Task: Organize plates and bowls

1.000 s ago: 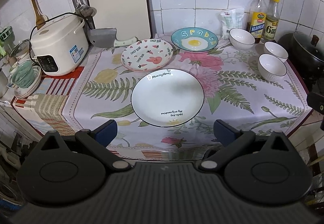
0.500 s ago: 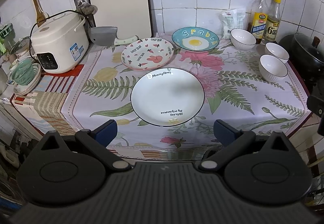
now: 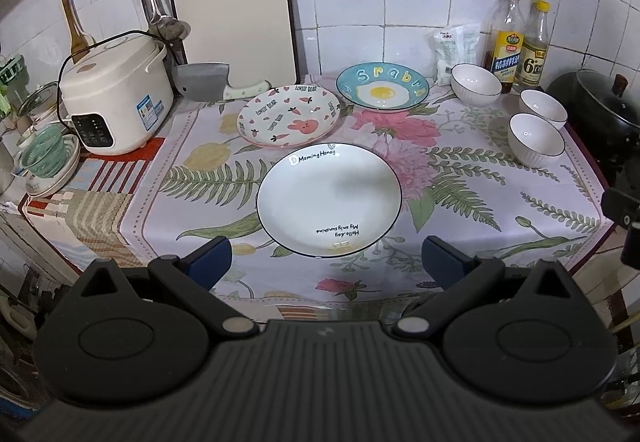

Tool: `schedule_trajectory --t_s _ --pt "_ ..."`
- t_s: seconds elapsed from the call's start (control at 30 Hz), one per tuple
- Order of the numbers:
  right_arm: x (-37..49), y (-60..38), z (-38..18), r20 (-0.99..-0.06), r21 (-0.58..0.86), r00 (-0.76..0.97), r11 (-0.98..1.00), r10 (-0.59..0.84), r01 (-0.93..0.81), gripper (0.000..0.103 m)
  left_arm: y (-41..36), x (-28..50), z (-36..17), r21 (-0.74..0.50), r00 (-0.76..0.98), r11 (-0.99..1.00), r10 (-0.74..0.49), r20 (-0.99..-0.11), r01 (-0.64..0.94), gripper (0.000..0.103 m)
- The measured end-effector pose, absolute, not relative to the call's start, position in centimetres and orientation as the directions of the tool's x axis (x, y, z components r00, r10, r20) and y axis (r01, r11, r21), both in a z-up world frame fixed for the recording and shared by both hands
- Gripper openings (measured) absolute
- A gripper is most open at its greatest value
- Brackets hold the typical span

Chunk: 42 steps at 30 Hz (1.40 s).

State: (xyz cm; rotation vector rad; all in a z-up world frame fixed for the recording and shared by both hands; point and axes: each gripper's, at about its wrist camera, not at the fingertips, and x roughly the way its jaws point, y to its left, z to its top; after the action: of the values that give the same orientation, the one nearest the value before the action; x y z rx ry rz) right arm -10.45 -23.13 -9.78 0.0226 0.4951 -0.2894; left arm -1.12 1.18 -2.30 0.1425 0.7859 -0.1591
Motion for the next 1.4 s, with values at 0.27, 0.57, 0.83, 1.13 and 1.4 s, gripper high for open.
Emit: schedule_trajectory --t_s 0.27,0.57,0.83,1.13,1.4 --pt "-10.5 -23.0 -10.0 -0.456 -0.057 0.846 0.958 -0.276 0.281 0.103 1.4 -1.4 -2.6 0.056 0.709 0.976 -0.114 -0.696 0.211 0.103" --pt "-10.5 -23.1 -10.6 -0.450 -0.054 0.847 0.955 -0.284 0.291 0.103 1.5 -1.5 -2.9 0.029 0.702 0.977 -0.132 -0.700 0.213 0.103" --pt "-9.9 -22.9 -11.1 -0.449 -0.046 0.855 0.963 -0.258 0.267 0.103 2.0 -0.9 -3.1 0.010 0.716 0.980 -0.140 -0.683 0.201 0.103" --pt "-7.3 -21.5 -14.3 -0.409 -0.026 0.907 0.995 -0.098 0.096 0.103 4.4 2.3 -5.5 -0.039 0.722 0.983 -0.157 -0.674 0.178 0.103" --pt "-2.1 -19.2 -17.3 -0.360 -0.084 0.932 0.993 0.046 -0.081 0.103 7.4 7.2 -9.6 -0.050 0.661 0.987 -0.139 -0.738 0.152 0.100"
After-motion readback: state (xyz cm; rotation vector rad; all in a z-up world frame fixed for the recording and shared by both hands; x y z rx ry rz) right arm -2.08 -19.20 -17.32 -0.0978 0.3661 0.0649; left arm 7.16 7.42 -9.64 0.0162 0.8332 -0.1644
